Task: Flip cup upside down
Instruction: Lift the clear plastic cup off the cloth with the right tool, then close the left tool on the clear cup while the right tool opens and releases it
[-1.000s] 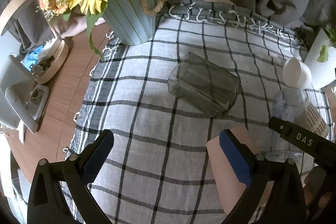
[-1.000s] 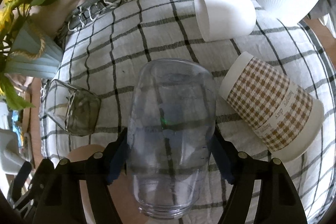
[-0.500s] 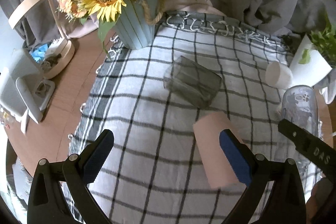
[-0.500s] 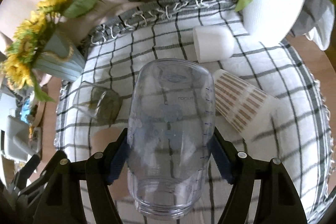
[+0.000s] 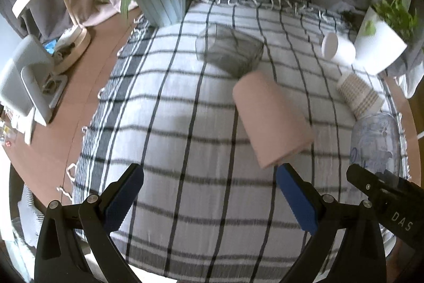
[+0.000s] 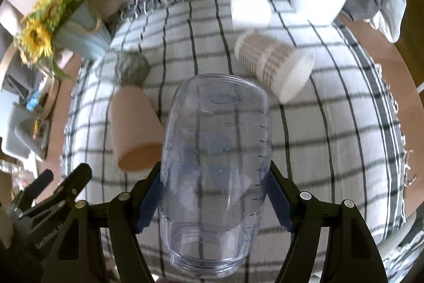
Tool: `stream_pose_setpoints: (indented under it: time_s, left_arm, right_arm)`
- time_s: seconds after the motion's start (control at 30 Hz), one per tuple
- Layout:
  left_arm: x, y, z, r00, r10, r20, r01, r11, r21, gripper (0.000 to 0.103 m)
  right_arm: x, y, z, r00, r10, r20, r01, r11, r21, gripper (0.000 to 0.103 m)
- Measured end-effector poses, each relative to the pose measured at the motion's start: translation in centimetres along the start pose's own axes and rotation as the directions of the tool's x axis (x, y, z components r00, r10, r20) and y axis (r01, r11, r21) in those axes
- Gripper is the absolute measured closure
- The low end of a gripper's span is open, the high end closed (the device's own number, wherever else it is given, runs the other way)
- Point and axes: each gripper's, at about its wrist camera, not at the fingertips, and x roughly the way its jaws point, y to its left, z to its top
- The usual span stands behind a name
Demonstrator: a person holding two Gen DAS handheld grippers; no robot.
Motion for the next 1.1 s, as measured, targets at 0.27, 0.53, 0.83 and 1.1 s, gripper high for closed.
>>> stream_pose_setpoints:
  time_s: [0.27, 0.53, 0.83, 1.1]
  left_arm:
    - [2.0, -0.7, -2.3, 0.997, 0.018, -0.072, -0.017, 1.0, 0.013, 0.001]
    - [3.3, -1.3, -3.1, 0.993, 0.036, -0.108, -0.036, 0.999, 0.01, 0.001]
    - [3.7, -1.6, -3.3, 0.991, 0.044, -0.128, -0.044, 0.999, 0.004, 0.001]
    - [3.0, -1.5, -3.0, 0.993, 0.05, -0.109, -0.051, 0.999, -0.001, 0.001]
  right_arm:
    - [2.0, -0.3, -2.4, 0.995, -0.033, -0.09, 0.029, 0.999, -0.041, 0.031]
    - [3.6, -0.8, -3.0, 0.991, -0.066, -0.117, 0.056, 0.995, -0.085, 0.031]
    - [4.7, -1.0, -3.2, 0.988, -0.07, -0.139, 0.057, 0.994, -0.095, 0.03]
    - [4.3, -1.3, -3.0, 0.989, -0.059, -0.136, 0.049, 0.996, -0.077, 0.022]
